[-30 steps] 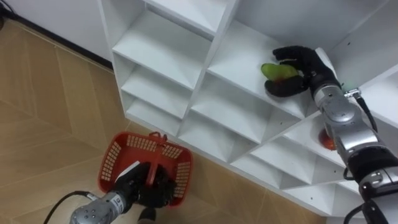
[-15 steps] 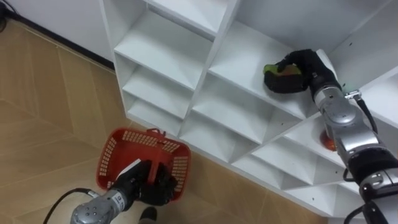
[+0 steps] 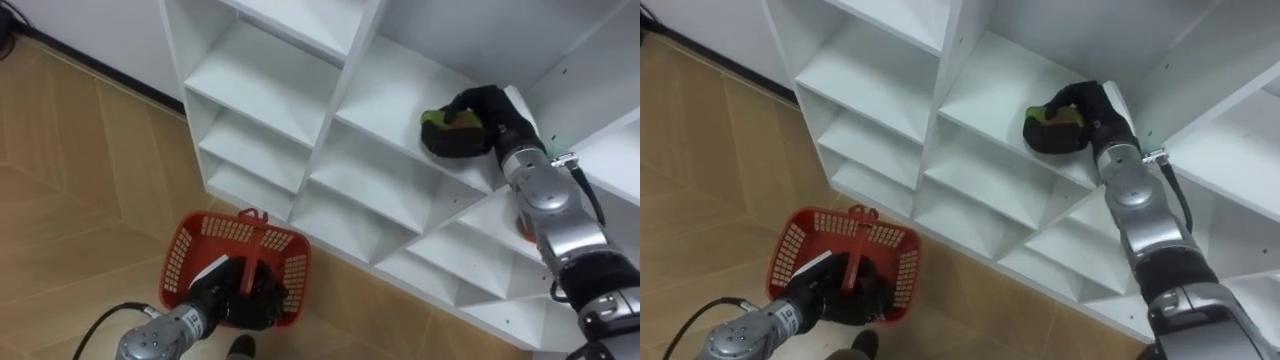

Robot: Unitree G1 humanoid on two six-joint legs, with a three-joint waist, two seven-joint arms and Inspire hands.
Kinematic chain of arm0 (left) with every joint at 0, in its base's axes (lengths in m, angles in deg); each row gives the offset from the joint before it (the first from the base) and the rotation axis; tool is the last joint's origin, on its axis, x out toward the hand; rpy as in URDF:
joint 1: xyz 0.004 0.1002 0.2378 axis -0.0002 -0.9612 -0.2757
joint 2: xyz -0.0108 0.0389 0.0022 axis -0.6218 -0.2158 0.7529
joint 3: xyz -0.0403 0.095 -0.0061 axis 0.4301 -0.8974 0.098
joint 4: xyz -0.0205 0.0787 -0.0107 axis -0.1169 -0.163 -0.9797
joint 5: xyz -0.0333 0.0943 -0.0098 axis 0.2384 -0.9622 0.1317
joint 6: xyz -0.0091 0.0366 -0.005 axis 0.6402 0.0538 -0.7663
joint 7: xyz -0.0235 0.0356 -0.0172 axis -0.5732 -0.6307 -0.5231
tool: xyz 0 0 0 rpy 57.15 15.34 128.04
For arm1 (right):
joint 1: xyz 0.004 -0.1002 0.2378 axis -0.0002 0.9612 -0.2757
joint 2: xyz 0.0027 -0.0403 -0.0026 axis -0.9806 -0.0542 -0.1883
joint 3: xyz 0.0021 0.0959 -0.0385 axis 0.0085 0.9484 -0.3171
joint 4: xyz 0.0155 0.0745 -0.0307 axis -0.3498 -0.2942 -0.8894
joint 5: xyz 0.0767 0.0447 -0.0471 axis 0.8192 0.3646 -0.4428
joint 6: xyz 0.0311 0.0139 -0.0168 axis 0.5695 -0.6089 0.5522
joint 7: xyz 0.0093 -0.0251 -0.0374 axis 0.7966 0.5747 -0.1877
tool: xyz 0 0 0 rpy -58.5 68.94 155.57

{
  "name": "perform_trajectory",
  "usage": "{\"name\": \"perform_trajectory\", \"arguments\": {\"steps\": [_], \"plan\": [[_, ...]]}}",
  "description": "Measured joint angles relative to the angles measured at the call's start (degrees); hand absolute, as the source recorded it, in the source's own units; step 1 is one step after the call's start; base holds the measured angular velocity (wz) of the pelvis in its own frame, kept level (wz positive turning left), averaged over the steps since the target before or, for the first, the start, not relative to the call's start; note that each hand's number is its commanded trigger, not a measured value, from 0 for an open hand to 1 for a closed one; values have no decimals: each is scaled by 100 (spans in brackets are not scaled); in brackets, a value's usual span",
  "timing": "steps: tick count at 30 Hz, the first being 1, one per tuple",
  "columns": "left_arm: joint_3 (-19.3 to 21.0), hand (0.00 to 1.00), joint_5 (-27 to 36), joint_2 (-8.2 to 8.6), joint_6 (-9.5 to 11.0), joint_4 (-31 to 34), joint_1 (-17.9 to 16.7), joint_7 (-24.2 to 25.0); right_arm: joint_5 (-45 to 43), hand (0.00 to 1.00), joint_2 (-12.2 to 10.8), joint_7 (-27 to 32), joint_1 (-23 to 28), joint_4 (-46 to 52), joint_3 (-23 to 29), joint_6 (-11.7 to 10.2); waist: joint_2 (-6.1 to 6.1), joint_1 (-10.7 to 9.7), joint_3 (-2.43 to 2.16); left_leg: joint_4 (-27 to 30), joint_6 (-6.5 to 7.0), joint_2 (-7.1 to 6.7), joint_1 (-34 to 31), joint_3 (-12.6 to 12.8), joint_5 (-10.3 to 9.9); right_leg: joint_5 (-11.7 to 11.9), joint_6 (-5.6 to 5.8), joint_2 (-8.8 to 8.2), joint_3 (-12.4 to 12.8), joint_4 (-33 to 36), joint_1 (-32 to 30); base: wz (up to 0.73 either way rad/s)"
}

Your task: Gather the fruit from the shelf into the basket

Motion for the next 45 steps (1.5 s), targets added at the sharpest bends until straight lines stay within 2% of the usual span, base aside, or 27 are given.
{"name": "perform_trajectory", "arguments": {"steps": [3, 7, 12, 14, 15, 17, 20, 24, 29, 39, 45], "plan": [[0, 100, 36, 95, 1, -4, 7, -15, -269, 100, -94, -20, 216, 337, -3, -1, 34, -15, -13, -83, -2, 18, 71, 64, 2, 7, -10, 3, 19, 5, 19, -11], [5, 100, 39, 193, 4, -5, -8, -66, -344, 100, -201, -43, 807, 1215, 4, -5, 47, -84, -23, -140, -4, 36, 99, 164, 4, 20, -17, 13, 162, 2, -44, -14], [7, 100, 38, 187, 10, -21, 11, -136, -330, 100, -284, -261, 1319, 1900, -91, -7, 110, -289, -65, -155, 1, 37, 99, 224, 0, 24, -9, 20, 281, -10, -69, -9], [9, 100, 40, 180, 10, -21, 24, -141, -293, 100, -284, -456, 1565, 2144, -318, 2, 112, -310, -100, -160, 1, 66, 106, 306, 0, 33, -13, 31, 340, -1, -127, -18], [6, 100, 40, 184, 9, -21, 38, -140, -294, 100, -286, -538, 1601, 2139, -392, 34, 116, -308, -102, -159, 0, 77, 100, 326, 0, 41, -17, 35, 345, -2, -142, -16], [16, 100, 57, 220, 14, -18, 65, -142, -298, 100, -316, -839, 1884, 2128, -675, 298, 135, -290, -103, -158, -5, 104, 47, 352, 2, 51, -31, 48, 359, 1, -206, -8], [10, 100, 156, 266, 19, -18, 65, -143, -298, 100, -409, -1119, 2127, 2129, -841, 387, 158, -289, -102, -166, -22, 128, -36, 412, 17, 65, -52, 66, 469, 29, -353, -13], [5, 100, 313, 290, 75, -18, 91, -140, -344, 100, -419, -1347, 2149, 2165, -902, 380, 213, -319, -91, -154, -24, 166, -112, 505, 16, 93, -64, 92, 540, 23, -444, -11], [-87, 100, 378, 296, 306, -17, 90, -136, -344, 100, -423, -1693, 2242, 2175, -913, 345, 312, -328, -72, -177, -25, 172, -119, 526, 14, 91, -62, 100, 561, 12, -460, -1], [-156, 100, 378, 260, 517, -20, 99, -186, -601, 100, -406, -1836, 2300, 1930, -915, 296, 316, -378, -72, -190, -22, 151, -155, 535, 16, 89, -57, 84, 604, 29, -528, -1], [-214, 100, 492, 241, 525, -45, 94, -241, -774, 100, -410, -1827, 2331, 1809, -910, 298, 316, -474, -69, -185, -20, 155, -165, 541, 13, 89, -57, 82, 601, 29, -539, 0]]}}
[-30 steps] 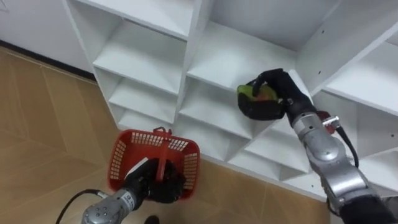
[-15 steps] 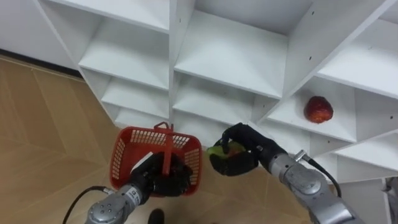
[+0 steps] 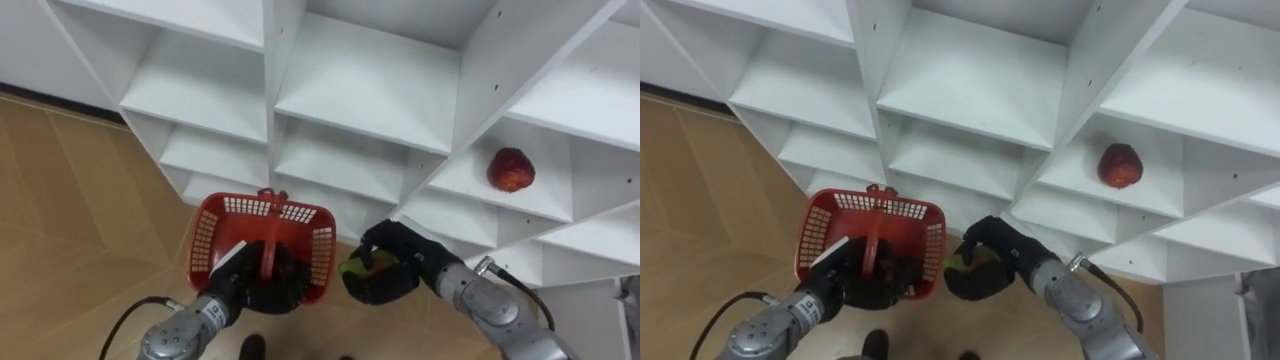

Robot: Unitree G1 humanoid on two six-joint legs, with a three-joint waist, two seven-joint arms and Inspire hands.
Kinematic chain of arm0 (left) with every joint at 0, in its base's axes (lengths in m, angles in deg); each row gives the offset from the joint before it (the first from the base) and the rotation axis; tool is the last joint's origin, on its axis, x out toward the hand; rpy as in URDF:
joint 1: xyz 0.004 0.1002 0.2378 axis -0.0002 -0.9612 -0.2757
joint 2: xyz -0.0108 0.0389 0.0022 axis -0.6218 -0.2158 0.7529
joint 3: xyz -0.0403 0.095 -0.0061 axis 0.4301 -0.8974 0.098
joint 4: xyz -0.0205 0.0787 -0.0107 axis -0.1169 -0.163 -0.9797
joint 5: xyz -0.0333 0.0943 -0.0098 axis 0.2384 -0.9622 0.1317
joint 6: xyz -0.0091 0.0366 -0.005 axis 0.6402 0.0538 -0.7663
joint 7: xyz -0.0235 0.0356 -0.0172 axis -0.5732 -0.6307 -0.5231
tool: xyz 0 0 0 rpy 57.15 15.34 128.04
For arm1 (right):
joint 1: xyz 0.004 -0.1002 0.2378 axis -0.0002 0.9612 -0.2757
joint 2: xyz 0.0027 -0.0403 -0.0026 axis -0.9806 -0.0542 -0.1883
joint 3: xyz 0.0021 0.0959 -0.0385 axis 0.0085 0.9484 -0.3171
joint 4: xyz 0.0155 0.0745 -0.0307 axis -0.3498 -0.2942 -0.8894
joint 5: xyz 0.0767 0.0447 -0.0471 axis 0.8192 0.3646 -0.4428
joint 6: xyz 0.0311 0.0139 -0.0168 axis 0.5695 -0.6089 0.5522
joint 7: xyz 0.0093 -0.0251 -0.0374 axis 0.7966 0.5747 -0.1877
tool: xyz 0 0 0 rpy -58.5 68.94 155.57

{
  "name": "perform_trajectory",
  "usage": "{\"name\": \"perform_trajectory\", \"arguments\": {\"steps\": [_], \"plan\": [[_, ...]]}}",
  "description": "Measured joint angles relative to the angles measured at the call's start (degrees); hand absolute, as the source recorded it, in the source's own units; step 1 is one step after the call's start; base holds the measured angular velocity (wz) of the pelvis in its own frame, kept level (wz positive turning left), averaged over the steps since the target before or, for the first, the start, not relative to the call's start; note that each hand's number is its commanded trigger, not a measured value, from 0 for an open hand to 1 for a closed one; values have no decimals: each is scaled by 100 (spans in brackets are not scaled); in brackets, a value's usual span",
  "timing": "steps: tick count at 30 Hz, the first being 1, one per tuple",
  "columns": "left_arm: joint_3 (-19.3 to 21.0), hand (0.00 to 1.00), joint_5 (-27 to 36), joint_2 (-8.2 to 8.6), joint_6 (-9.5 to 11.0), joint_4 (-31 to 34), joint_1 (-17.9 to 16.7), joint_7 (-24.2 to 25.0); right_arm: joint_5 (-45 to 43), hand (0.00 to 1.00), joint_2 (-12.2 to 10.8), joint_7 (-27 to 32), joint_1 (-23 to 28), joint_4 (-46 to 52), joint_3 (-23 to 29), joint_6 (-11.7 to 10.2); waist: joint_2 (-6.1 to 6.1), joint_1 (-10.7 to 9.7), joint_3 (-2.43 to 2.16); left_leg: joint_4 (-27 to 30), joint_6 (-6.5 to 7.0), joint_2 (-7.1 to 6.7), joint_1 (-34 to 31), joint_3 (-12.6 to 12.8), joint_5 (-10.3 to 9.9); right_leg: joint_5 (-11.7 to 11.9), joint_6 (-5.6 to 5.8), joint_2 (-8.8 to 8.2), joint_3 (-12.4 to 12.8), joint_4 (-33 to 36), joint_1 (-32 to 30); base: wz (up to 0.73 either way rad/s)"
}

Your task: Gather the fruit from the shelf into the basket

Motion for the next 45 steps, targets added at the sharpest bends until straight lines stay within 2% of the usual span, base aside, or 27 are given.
{"name": "perform_trajectory", "arguments": {"steps": [9, 11, 14, 19, 28, 32, 45], "plan": [[-9, 100, 26, 10, 0, -26, -3, 120, -246, 100, -30, 5, -45, 16, 6, 1, 20, 8, 15, -15, 0, 3, -27, 7, 0, -1, 0, -1, 4, 1, -37, 0], [-10, 100, 100, 26, 0, -37, 0, 138, -278, 100, -58, 8, -69, 16, 8, 1, 49, 7, 43, -35, 0, 1, -31, 15, 1, -2, 2, -2, 9, 0, -49, 0], [-80, 100, 115, 41, -4, -80, 0, 150, -297, 100, -116, 2, -96, 15, 7, 12, 73, 5, 61, -66, 0, -2, -31, 19, 2, -7, 9, -3, 6, -12, -55, 0], [-231, 100, 121, 42, -13, -80, 17, 194, -294, 100, -136, 6, -171, 10, 6, 33, 73, 1, 62, -101, 1, -23, -47, 22, 2, -21, 19, -25, -8, -17, -90, 0], [-233, 100, 122, 158, -96, -159, 144, 284, -340, 100, -213, 1, -249, -53, 8, 95, 73, -28, 62, -118, 3, -31, -50, 22, 1, -27, 26, -38, -26, -7, -95, 0], [-253, 100, 311, 187, -115, -257, 148, 374, -348, 100, -216, 2, -293, -52, 10, 191, 73, -30, 62, -106, 7, -37, -42, 23, 3, -30, 29, -42, 5, 15, -95, 0], [-348, 100, 370, 187, -124, -418, 185, 405, -410, 100, -236, 7, -434, -52, 9, 202, 71, -62, 75, -78, 8, -47, -42, 11, 4, -86, 30, -59, 13, 102, -124, 0]]}}
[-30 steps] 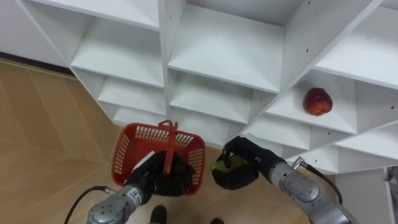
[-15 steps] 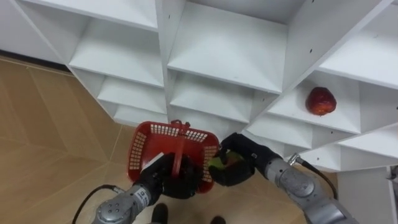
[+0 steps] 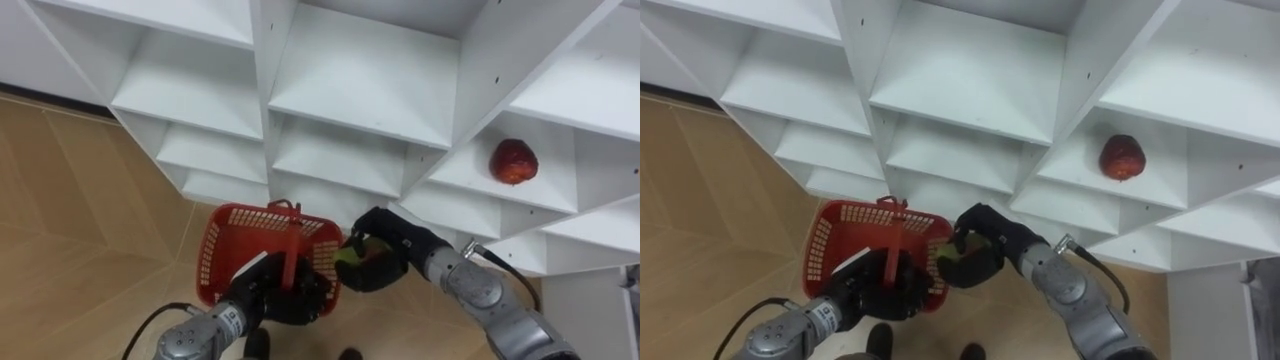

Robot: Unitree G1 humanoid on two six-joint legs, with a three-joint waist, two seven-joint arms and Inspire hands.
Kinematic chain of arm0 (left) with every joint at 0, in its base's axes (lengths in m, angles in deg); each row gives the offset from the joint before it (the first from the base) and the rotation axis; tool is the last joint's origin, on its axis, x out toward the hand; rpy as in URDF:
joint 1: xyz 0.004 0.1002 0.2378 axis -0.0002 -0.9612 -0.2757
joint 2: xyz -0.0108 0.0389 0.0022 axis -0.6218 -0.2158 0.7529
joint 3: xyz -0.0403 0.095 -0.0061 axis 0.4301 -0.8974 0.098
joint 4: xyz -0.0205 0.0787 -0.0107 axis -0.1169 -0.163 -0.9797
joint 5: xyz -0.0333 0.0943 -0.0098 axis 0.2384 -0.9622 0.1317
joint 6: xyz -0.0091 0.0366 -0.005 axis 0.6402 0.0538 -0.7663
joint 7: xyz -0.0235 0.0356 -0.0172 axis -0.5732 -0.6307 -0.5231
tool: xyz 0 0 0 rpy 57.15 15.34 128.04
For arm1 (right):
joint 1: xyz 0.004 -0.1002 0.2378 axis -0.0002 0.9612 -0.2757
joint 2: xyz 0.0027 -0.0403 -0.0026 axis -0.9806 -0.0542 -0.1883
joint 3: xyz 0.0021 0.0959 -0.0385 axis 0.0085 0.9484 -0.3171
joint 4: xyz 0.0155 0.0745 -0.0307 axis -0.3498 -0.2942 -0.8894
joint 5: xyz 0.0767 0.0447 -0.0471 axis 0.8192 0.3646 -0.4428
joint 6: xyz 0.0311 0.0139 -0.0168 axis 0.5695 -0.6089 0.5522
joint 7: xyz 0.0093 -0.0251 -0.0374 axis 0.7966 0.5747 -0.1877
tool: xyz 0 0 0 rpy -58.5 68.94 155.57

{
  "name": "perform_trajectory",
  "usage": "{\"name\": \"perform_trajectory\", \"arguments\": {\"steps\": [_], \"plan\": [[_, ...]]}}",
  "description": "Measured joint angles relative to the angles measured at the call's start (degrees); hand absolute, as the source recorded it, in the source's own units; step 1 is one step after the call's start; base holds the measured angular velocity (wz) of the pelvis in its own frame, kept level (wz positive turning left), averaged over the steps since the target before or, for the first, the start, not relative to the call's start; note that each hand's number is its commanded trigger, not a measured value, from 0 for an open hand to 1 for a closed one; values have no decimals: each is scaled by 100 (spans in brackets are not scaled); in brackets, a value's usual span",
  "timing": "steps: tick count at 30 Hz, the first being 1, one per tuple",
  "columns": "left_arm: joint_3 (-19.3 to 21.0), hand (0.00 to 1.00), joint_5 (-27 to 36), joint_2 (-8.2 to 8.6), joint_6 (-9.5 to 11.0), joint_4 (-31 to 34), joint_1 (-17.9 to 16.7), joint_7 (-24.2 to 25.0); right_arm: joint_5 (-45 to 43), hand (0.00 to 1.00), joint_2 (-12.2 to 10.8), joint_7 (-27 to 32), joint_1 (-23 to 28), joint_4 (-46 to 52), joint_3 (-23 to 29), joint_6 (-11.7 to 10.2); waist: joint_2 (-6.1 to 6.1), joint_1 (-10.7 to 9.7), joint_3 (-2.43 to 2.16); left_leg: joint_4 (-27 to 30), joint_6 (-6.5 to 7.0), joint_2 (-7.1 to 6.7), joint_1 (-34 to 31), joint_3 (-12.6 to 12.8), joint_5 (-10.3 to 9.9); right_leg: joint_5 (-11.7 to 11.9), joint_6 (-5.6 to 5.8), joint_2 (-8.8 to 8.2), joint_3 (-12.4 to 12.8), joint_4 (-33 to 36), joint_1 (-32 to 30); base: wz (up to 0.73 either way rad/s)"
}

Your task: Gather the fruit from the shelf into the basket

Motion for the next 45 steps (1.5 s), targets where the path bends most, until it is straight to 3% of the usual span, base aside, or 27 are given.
{"name": "perform_trajectory", "arguments": {"steps": [12, 18, 26, 34, 43, 44, 45], "plan": [[-1, 100, 43, 23, -1, 0, 82, 39, -35, 100, -13, 172, -61, -196, -1, 7, 42, -74, 43, 17, 0, 2, 6, 0, 0, -1, -3, -4, 15, 47, -10, 0], [-153, 100, 169, 0, -1, -5, 173, 135, -36, 100, -45, 221, -72, -221, -5, 7, 41, -68, 43, 35, 0, 0, 0, 1, 0, -4, -5, -4, 17, 59, -16, 0], [-335, 100, 171, 41, -1, 1, 229, 151, -31, 100, -278, 238, -206, -519, -11, 3, 68, -73, 46, 48, 0, 4, -18, 4, 0, -6, -8, -3, 1, 58, -18, 0], [-395, 100, 176, 78, -1, 1, 252, 228, -31, 100, -285, 240, -248, -588, -10, 3, 193, -75, 35, 52, 0, 9, -6, 10, 1, -6, -9, -1, 10, 72, -18, 0], [-394, 100, 193, 77, -1, 2, 254, 268, -29, 100, -288, 254, -251, -588, -9, 2, 197, -74, 33, 25, 5, 9, 20, 36, 7, -6, -9, -5, 21, 76, -17, 0], [-393, 100, 194, 77, -1, 2, 254, 268, -29, 45, -288, 257, -251, -588, -9, 2, 197, -74, 33, 21, 5, 9, 29, 43, 7, -6, -9, -5, 22, 78, -17, 0], [-393, 100, 194, 77, -1, 1, 254, 268, -29, 0, -288, 259, -251, -588, -9, 2, 197, -74, 33, 17, 5, 9, 34, 47, 7, -6, -9, -6, 22, 79, -16, -4]]}}
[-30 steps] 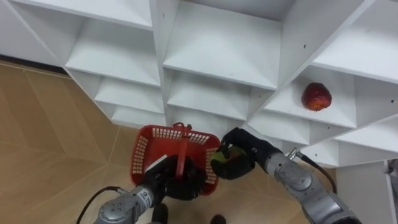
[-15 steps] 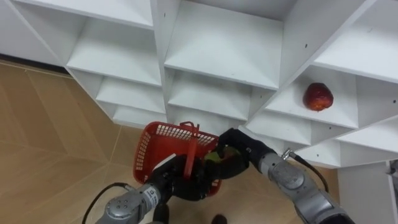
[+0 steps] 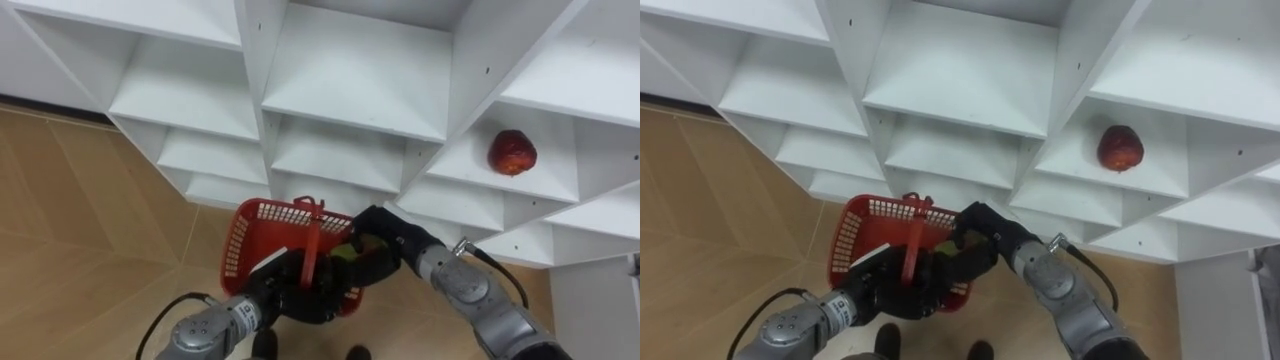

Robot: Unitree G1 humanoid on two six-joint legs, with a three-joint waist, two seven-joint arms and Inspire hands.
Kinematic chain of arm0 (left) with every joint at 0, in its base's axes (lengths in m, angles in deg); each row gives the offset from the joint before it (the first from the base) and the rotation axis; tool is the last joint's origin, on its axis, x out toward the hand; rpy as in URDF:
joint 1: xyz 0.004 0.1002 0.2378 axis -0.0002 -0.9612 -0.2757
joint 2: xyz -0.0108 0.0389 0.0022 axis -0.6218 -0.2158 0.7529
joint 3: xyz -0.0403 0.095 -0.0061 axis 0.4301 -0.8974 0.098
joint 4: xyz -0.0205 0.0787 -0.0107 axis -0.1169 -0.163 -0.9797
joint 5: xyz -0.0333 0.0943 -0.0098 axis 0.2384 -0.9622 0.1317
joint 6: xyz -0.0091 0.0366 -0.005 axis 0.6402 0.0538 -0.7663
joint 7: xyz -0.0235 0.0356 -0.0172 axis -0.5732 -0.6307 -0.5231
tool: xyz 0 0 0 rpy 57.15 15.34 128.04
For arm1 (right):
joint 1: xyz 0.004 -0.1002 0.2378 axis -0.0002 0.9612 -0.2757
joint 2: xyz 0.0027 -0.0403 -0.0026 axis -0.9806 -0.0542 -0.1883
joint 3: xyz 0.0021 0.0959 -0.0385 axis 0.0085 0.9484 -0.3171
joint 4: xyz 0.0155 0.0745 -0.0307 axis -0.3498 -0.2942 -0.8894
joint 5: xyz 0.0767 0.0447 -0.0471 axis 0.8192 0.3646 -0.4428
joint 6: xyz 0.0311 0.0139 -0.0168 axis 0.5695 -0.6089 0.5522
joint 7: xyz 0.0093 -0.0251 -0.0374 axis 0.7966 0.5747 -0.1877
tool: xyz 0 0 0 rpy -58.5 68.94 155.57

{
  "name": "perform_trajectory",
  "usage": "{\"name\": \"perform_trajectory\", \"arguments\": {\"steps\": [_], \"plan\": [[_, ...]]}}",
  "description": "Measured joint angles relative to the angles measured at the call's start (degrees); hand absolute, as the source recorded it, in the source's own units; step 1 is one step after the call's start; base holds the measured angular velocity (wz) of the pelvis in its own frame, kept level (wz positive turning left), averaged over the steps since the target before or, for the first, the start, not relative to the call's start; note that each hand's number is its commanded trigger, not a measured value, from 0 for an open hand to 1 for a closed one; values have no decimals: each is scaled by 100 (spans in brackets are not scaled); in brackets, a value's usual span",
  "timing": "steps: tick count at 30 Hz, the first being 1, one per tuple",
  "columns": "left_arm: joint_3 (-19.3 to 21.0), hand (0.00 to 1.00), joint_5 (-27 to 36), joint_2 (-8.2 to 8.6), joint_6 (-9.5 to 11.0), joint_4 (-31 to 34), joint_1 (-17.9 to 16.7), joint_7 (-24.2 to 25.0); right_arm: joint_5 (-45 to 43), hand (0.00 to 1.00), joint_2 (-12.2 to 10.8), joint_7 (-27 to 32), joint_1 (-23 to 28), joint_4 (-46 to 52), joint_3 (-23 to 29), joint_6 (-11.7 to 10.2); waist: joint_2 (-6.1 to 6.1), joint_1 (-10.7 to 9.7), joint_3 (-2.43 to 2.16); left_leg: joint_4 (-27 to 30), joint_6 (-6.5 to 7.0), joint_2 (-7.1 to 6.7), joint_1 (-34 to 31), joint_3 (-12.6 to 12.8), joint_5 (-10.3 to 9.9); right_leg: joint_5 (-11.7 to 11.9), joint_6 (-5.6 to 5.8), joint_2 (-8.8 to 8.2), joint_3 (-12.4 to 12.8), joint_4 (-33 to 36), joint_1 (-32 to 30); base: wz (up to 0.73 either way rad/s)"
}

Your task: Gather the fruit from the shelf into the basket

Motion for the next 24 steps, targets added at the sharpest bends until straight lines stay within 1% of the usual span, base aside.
{"name": "perform_trajectory", "arguments": {"steps": [7, 13, 17, 24], "plan": [[-49, 100, -4, 1, -9, -4, 1, 2, 11, 0, -36, 128, -28, 1, 4, -18, 0, -5, -3, -24, 4, -1, 53, 18, 4, 0, 0, -2, 5, -3, 34, 0], [-123, 100, -4, 2, -19, -5, 1, 18, 12, 0, -103, 164, -58, 1, 2, -54, 0, -9, -17, -22, 6, -1, 64, 18, 8, 3, -1, -3, 2, 1, 46, 0], [-158, 100, -5, 0, -48, -7, 1, 88, 11, 0, -106, 176, -58, 1, -1, -55, 1, -11, -28, -22, 5, -1, 71, 18, 12, 5, -3, -3, 0, 5, 52, 0], [-193, 100, 8, 1, -64, -17, 1, 99, 49, 0, -107, 187, -53, 1, -52, -55, 1, -21, -27, -24, 6, 1, 71, 18, 16, 7, -5, -4, -1, 5, 57, 0]]}}
